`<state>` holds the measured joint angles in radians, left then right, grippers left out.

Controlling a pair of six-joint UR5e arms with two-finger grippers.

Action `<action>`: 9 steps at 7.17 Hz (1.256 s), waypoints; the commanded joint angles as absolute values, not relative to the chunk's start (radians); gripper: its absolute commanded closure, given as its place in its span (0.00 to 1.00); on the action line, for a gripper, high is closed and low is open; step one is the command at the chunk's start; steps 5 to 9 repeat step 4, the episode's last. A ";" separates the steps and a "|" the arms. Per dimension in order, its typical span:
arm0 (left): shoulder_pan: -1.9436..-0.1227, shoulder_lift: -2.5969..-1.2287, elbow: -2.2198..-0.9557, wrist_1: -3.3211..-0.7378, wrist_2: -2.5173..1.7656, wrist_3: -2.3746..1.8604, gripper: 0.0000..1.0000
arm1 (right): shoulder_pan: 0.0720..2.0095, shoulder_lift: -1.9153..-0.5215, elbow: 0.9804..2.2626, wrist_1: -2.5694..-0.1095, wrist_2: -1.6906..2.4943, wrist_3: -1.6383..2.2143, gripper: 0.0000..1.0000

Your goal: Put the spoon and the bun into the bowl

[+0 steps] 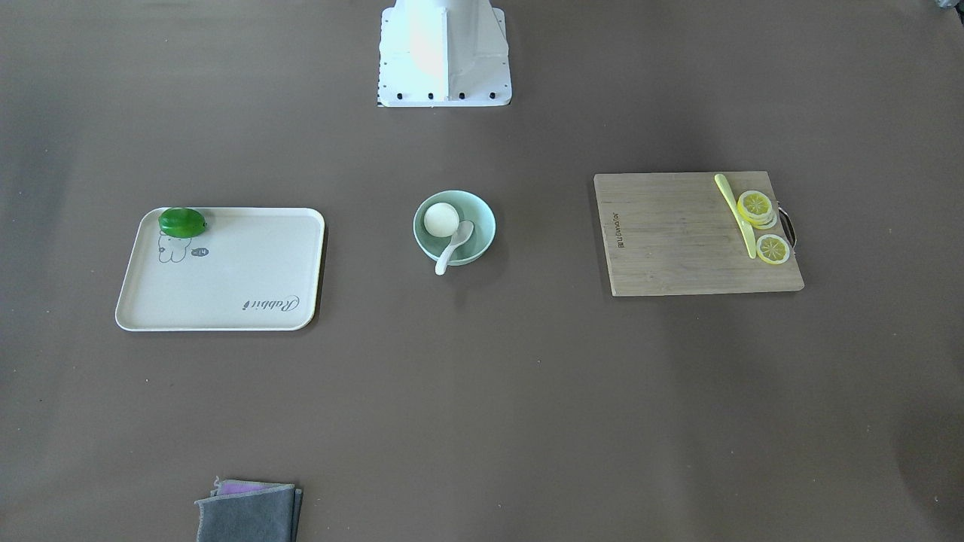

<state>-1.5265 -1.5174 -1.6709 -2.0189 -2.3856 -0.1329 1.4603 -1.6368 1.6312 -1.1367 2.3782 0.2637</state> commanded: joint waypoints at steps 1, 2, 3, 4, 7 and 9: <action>-1.526 -1.519 -1.669 -2.022 -2.385 -0.132 0.02 | 1.460 -1.643 1.641 -1.135 2.388 0.268 0.00; -1.526 -1.517 -1.670 -2.022 -2.384 -0.130 0.02 | 1.460 -1.647 1.649 -1.135 2.398 0.268 0.00; -1.526 -1.514 -1.674 -2.022 -2.384 -0.133 0.02 | 1.462 -1.652 1.652 -1.135 2.399 0.267 0.00; -1.528 -1.508 -1.689 -2.022 -2.384 -0.135 0.02 | 1.462 -1.654 1.654 -1.135 2.399 0.264 0.00; -1.528 -1.508 -1.689 -2.022 -2.384 -0.135 0.02 | 1.462 -1.654 1.654 -1.135 2.399 0.264 0.00; -1.528 -1.508 -1.689 -2.022 -2.384 -0.135 0.02 | 1.462 -1.654 1.654 -1.135 2.399 0.264 0.00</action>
